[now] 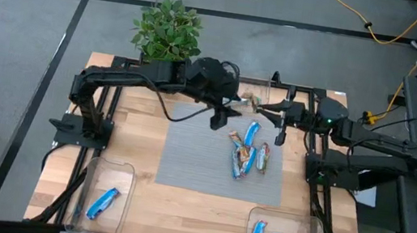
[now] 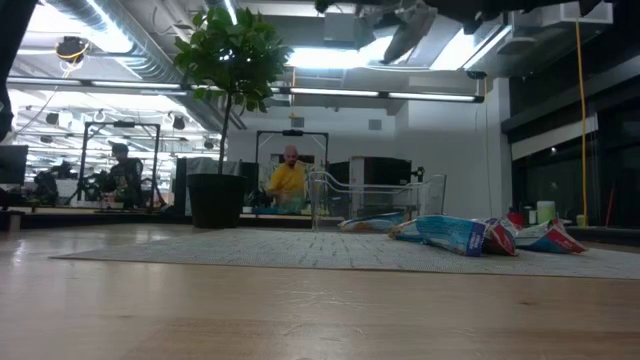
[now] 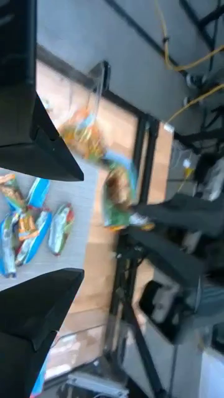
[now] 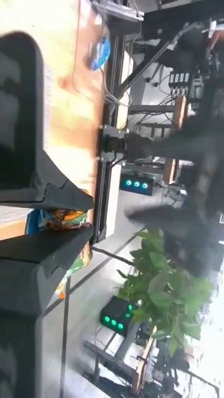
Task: Pick and place Granola Bars by type
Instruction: Put the yellow granola bar into the top transparent bin
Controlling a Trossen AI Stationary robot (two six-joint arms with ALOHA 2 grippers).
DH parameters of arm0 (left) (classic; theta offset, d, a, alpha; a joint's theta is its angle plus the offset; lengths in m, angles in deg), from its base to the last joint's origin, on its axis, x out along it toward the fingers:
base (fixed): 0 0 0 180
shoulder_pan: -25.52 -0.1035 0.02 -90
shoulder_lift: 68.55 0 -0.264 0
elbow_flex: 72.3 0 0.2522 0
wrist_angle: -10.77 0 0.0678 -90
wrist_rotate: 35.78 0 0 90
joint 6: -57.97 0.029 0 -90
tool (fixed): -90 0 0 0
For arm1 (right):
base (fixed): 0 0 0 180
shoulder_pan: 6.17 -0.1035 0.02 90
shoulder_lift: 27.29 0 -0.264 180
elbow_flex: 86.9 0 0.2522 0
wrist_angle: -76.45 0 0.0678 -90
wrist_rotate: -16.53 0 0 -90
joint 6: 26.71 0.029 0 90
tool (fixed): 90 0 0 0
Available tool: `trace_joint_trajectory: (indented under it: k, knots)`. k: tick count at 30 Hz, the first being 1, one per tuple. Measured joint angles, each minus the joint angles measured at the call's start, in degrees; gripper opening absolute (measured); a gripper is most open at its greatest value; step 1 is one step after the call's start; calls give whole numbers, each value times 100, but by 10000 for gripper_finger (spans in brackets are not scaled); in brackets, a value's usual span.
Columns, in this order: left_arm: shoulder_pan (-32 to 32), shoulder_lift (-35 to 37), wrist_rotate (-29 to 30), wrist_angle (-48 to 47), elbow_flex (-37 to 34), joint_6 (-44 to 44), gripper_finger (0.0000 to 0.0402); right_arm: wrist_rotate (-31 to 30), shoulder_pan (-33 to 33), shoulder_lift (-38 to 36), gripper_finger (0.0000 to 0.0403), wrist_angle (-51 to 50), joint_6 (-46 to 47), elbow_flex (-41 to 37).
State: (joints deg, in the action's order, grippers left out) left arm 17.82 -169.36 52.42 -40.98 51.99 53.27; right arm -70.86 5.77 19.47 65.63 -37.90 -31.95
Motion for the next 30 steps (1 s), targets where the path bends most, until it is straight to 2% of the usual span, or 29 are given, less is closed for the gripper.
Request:
trace_joint_trajectory:
  k: [9,14,23,30]
  knots:
    - [186,251,446,5,1,-30,233,62,357,7,52,-135,307,7]
    - [283,251,550,1,1,-55,229,243,735,238,48,-750,471,392]
    - [290,251,573,1,1,-20,229,799,1574,1446,44,-1851,168,1525]
    - [288,251,529,1,1,-12,227,1253,2158,2499,41,-1932,181,2093]
